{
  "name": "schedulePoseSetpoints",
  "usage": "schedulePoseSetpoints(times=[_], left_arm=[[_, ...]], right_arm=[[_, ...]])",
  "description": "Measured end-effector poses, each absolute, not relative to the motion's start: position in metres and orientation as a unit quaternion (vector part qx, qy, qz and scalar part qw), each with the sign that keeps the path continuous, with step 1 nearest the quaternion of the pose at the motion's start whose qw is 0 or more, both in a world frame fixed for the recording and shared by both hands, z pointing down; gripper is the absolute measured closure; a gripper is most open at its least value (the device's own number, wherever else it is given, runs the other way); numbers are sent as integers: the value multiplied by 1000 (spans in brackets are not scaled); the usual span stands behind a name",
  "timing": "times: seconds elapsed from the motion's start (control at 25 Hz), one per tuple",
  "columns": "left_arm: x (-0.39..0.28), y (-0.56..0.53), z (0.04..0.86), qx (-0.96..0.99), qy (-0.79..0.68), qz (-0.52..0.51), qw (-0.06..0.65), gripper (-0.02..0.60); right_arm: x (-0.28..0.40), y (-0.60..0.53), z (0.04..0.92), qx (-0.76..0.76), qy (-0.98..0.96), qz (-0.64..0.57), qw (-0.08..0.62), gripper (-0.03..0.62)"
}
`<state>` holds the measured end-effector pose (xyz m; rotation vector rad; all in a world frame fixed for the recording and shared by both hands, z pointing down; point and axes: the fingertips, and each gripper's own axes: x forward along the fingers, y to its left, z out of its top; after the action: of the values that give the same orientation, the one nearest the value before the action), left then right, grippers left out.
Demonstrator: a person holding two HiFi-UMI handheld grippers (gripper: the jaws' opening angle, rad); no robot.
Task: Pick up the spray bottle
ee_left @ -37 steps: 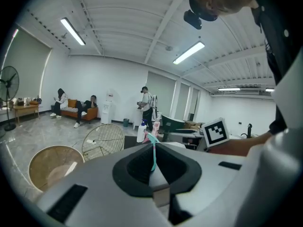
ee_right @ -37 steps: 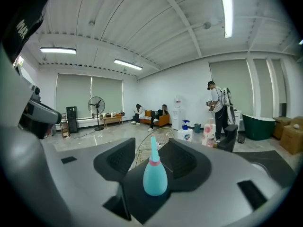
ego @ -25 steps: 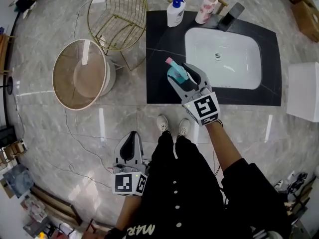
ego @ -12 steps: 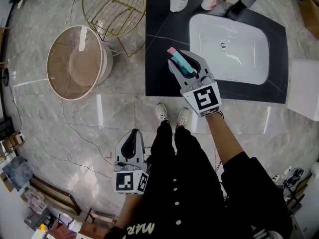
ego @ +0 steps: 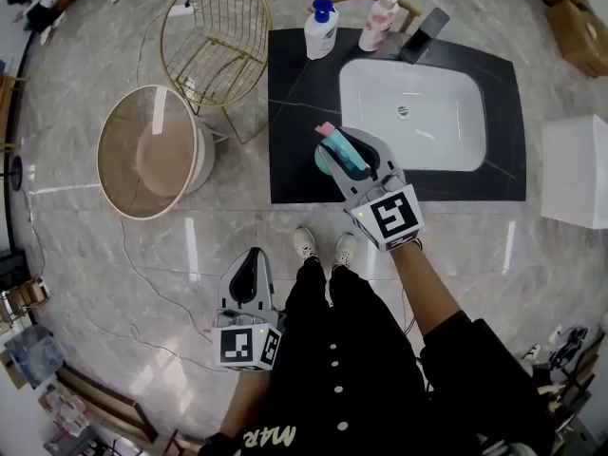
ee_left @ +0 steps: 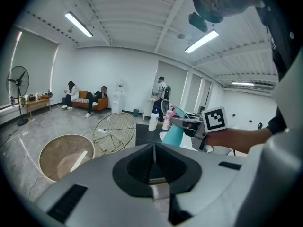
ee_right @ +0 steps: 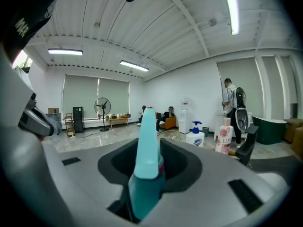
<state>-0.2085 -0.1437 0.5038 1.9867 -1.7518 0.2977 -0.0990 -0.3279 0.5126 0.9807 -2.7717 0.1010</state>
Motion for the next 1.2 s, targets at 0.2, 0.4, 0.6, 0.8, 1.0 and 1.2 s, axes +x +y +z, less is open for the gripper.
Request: schedulePoseSetpoints(times=[0.2, 0.4, 0.6, 0.8, 1.0, 1.2], left_arm=[[-200, -152, 479, 738, -635, 93, 208, 560], [-184, -167, 455, 755, -626, 70, 182, 560], [-164, -181, 422, 780, -607, 46, 146, 560], [-146, -191, 394, 802, -586, 24, 117, 560], [-140, -198, 375, 811, -576, 7, 100, 560], [-133, -199, 364, 820, -565, 1, 89, 560]], right_arm=[[-65, -308, 469, 360, -928, 28, 92, 476], [-28, -282, 432, 380, -920, 22, 95, 476], [3, -258, 397, 412, -908, 4, 75, 475], [33, -235, 377, 449, -892, 4, 61, 476], [48, -219, 357, 471, -881, -9, 48, 476], [63, -208, 353, 496, -867, -11, 39, 476]])
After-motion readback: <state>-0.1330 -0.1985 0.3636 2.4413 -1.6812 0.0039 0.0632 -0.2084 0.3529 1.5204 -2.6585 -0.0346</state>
